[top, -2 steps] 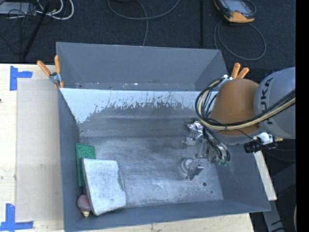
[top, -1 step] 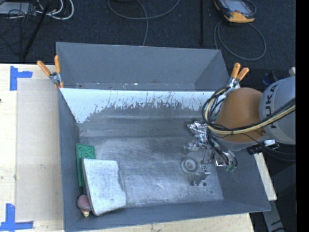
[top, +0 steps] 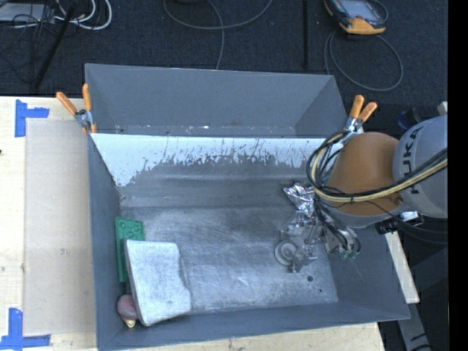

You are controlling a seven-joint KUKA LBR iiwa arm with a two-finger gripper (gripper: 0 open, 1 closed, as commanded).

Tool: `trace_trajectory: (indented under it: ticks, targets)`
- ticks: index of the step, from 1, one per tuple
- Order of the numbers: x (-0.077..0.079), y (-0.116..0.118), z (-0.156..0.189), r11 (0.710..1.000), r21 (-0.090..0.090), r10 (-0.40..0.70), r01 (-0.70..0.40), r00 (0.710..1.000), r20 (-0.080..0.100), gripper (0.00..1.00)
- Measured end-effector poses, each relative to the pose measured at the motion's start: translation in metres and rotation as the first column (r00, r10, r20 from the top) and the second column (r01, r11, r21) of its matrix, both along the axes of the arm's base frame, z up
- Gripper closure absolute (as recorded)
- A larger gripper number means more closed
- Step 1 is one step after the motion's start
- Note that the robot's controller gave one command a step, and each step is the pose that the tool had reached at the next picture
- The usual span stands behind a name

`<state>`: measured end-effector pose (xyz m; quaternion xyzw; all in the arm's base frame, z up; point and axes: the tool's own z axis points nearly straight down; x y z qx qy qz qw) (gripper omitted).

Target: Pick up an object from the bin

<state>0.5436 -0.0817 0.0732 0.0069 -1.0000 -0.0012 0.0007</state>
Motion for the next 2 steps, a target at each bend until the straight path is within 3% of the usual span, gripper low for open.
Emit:
trace_trajectory:
  ticks: [1,2]
  targets:
    - [0.001,0.011,0.111,0.994,-0.004,0.109,-0.109,0.994,0.009,1.00]
    - [-0.001,0.018,0.161,0.934,-0.004,0.358,-0.358,0.934,0.006,1.00]
